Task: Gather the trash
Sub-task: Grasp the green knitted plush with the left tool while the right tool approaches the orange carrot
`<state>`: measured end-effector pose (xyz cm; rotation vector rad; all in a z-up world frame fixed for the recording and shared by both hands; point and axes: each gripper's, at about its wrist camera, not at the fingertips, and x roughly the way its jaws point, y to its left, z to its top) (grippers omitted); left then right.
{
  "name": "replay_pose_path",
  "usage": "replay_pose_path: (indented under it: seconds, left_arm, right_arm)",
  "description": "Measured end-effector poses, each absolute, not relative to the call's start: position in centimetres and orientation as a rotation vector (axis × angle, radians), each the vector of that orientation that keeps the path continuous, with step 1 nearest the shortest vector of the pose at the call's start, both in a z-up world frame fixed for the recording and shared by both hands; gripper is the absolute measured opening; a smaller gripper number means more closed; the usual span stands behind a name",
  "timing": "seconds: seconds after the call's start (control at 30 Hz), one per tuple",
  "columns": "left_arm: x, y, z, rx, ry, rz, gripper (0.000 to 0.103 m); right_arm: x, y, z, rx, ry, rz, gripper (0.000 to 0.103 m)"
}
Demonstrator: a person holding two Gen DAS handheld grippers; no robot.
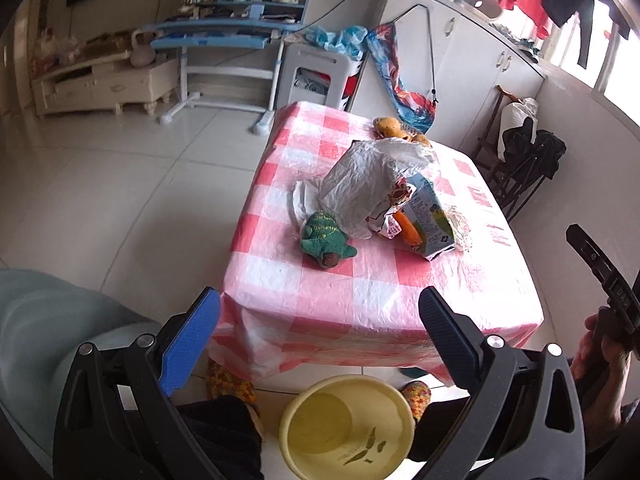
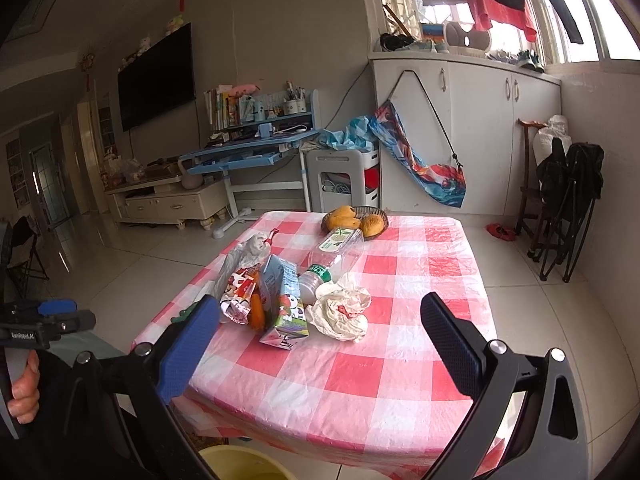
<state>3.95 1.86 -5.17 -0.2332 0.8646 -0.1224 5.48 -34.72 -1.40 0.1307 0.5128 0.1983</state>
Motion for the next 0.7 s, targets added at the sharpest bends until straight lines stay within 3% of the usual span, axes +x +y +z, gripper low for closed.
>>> replay_pose_path:
  seconds: [0.13,0.7]
  left_arm:
    - [6.3,2.6,-7.1,-0.355,0.901,-0.096,0.095]
    - [15.4,-2.6,-12.2,-0.165,1.029,-0.017,0.092]
  right_arm:
    - [8.2,-36.2,-2.7,0.196,0.588,0.16,0.096]
    - [14.0,-36.0,-6.5,0.198,0.812,0.208,0.093]
